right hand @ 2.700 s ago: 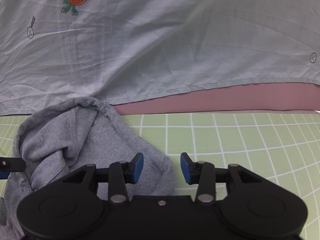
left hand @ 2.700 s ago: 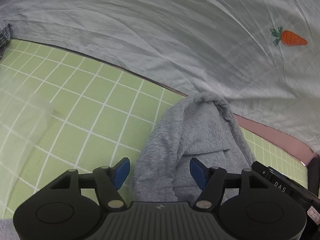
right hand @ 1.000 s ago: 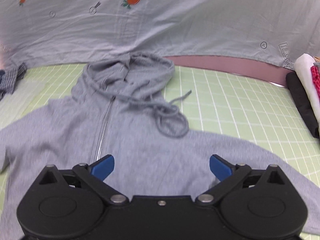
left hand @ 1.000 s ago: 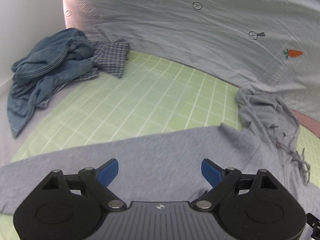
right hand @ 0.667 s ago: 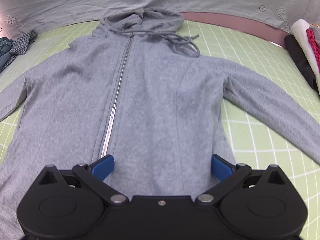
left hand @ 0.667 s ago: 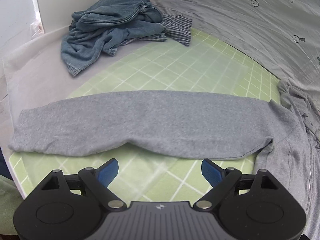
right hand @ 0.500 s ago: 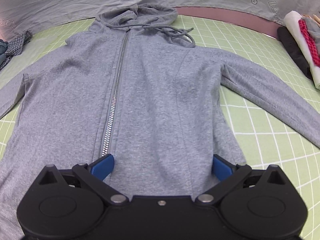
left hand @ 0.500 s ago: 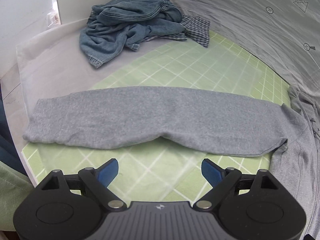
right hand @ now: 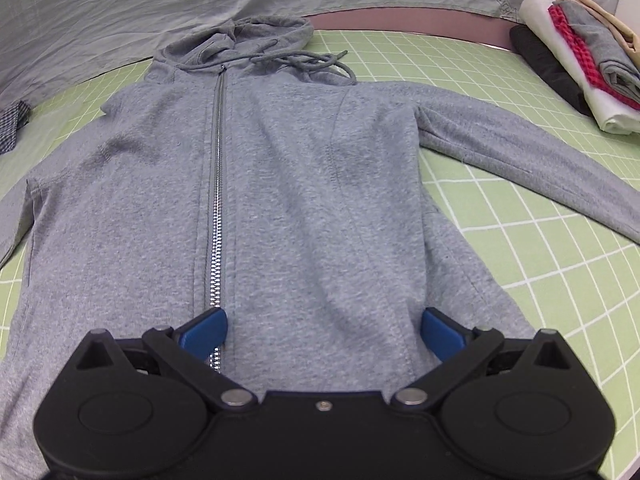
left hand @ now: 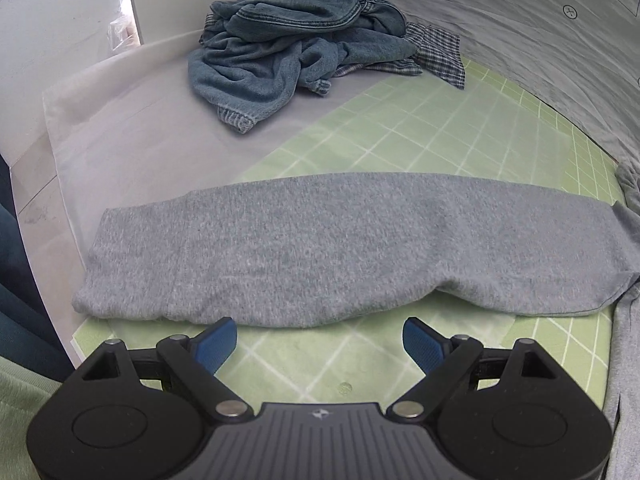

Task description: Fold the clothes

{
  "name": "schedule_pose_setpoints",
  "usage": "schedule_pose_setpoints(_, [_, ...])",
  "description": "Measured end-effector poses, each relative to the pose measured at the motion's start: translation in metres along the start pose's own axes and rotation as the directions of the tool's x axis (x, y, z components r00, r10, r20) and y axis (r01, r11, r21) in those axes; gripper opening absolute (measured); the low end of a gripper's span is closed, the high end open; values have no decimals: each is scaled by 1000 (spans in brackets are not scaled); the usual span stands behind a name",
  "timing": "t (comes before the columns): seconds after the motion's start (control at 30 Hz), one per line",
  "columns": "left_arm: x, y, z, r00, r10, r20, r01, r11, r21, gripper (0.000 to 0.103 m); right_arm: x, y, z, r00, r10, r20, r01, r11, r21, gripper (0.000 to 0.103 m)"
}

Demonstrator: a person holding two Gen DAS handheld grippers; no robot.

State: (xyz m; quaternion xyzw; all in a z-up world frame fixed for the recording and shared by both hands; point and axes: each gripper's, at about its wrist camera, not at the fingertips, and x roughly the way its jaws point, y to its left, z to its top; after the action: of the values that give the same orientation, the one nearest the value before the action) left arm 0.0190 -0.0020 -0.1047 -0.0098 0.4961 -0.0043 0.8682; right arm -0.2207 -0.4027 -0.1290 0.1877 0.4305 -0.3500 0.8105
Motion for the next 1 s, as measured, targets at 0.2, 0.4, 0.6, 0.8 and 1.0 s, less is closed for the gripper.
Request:
schedule_pose_setpoints(0.2, [16,15,14,993,117,7,-117,993,-2,90,-2,3,-5,999,-26,20,25,999,36,103])
schedule_pose_setpoints(0.4, [19,32,22,985,169,20,-167,983,-69,90,-2,5,-6,999,-42,19,41,998,57,103])
schedule_pose_setpoints(0.6, [19,32,21,987,152,42,-150,987,-52,90,-2,5,-5,998,-53,17,52,996,71,103])
schedule_pose_setpoints(0.8, [17,31,22,989,124,76,-122,992,-31,22,-3,6,-5,998,-61,15,60,995,85,103])
schedule_pose_setpoints(1.0, [-2,22,34,982,112,153,-111,994,-14,6,-12,0,2,998,-59,24,56,991,118,103])
